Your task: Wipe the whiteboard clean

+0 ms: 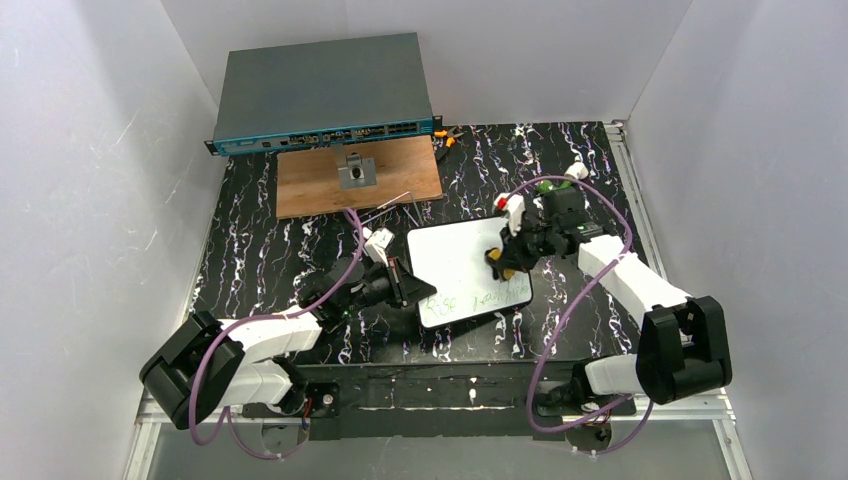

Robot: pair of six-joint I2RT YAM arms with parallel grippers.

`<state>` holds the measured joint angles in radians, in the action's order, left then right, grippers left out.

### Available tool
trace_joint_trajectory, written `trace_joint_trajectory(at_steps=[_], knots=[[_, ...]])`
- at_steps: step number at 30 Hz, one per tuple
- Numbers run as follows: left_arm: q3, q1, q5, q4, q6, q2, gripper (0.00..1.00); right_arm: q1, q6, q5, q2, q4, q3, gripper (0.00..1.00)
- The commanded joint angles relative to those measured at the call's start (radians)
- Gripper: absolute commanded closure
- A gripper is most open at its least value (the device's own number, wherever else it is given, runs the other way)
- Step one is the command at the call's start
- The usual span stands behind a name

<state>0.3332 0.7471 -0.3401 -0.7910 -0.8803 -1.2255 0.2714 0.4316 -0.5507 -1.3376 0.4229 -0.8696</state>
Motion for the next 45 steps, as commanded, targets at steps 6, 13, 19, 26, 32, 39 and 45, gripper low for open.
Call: trace_joint_trajectory(at_steps=[6,13,19,26,32,39,45], knots=[[0.027,-0.008,-0.022,-0.107,0.007,0.018,1.00,0.112,-0.014,0.016,0.016,-0.023,-0.044,0.99],[0.030,-0.008,-0.026,-0.099,0.012,0.019,1.00,-0.015,-0.146,0.236,-0.070,-0.117,-0.085,0.99],[0.027,-0.006,-0.025,-0.096,0.013,0.021,1.00,0.022,-0.087,0.029,-0.043,-0.065,-0.075,0.99],[0.032,-0.006,-0.034,-0.108,0.006,0.006,1.00,0.109,-0.019,-0.071,-0.002,-0.035,-0.083,0.99],[0.033,-0.007,-0.034,-0.091,0.008,0.024,1.00,0.063,-0.100,0.127,-0.095,-0.069,-0.174,0.99],[0.024,-0.006,-0.027,-0.074,0.017,0.047,1.00,-0.025,-0.101,0.144,-0.089,-0.081,-0.132,0.99],[0.025,-0.007,-0.028,-0.096,0.014,0.029,1.00,0.043,0.031,-0.111,0.046,-0.011,0.007,0.99]])
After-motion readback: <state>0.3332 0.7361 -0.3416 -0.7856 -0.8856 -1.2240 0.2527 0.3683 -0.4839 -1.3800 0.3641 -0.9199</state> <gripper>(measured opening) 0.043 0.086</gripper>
